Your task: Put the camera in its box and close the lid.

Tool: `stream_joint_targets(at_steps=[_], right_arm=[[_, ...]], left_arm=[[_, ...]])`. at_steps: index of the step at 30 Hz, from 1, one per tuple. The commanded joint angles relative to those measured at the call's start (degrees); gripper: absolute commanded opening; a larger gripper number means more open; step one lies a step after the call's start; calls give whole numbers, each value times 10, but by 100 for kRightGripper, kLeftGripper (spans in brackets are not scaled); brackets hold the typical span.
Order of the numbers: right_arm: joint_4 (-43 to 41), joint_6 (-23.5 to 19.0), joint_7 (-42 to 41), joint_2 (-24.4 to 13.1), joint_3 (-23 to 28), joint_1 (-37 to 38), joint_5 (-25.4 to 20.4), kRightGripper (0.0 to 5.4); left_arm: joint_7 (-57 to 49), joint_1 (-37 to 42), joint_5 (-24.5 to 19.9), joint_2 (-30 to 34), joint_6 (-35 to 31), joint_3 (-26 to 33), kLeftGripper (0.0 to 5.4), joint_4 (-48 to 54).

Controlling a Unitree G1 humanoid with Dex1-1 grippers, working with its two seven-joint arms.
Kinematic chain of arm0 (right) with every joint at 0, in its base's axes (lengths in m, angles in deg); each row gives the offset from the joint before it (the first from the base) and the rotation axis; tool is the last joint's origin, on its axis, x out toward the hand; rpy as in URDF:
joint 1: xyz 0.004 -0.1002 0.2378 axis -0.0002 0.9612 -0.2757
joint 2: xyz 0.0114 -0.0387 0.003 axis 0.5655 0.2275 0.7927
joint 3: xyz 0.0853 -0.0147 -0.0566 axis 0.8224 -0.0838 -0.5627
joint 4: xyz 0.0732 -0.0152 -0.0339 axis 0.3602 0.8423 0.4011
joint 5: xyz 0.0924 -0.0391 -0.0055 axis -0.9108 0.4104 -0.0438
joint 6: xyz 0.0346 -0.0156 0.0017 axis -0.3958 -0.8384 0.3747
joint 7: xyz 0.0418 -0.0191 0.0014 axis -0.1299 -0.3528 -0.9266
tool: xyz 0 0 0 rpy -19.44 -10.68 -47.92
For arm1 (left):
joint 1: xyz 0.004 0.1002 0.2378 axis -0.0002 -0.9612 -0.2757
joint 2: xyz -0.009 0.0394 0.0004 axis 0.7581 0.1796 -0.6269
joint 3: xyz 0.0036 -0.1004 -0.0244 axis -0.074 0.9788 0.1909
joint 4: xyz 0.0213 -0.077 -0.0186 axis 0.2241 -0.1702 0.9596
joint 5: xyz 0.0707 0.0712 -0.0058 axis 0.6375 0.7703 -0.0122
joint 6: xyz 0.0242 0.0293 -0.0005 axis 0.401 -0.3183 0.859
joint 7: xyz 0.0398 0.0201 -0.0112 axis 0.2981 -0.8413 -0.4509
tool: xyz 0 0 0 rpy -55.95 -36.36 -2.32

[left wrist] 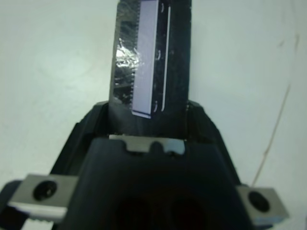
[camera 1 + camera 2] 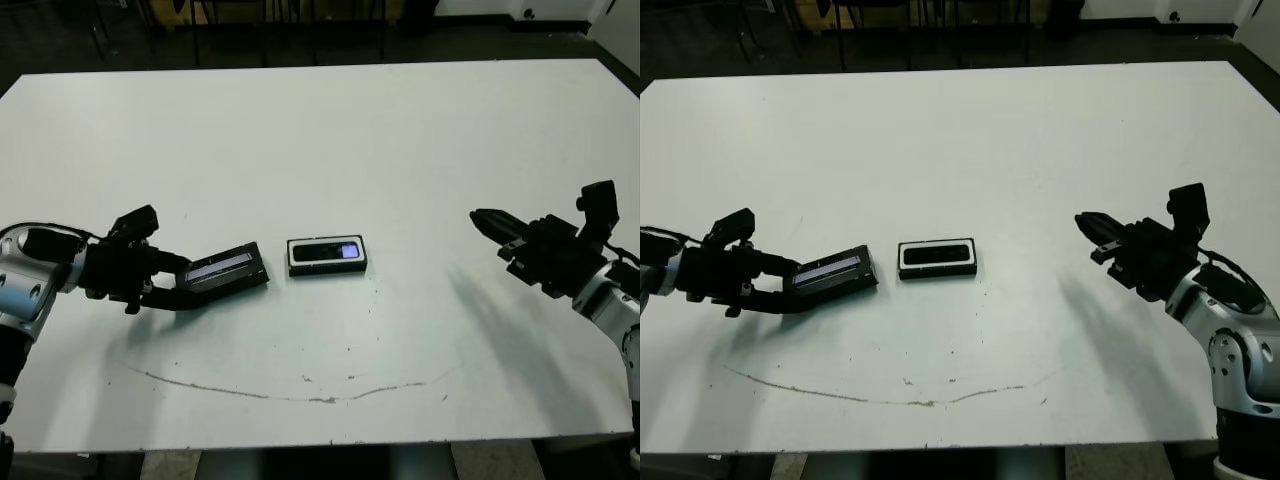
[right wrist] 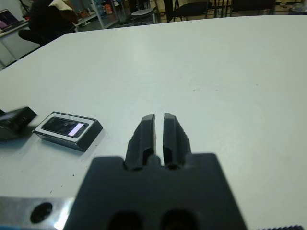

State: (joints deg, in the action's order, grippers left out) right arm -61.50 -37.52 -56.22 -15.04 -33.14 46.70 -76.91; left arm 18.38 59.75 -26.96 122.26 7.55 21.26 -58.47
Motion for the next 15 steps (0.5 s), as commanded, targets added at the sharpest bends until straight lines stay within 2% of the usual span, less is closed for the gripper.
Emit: stream_joint_targets(at_steps=[1, 4, 8, 15], right_arm=[[-3, 9, 6, 6, -8, 20, 10, 0], [-4, 3, 11, 13, -11, 25, 7, 0], [-13, -64, 23, 17, -10, 14, -31, 0], [-13, -23, 10, 26, -22, 26, -24, 0]], left_arm=[[-42, -49, -31, 11, -28, 50, 262, 73], [-77, -75, -64, 10, -53, 92, 262, 136], [-101, -72, -87, 17, -76, 108, 262, 185], [-101, 13, -63, 36, -106, 50, 262, 179]])
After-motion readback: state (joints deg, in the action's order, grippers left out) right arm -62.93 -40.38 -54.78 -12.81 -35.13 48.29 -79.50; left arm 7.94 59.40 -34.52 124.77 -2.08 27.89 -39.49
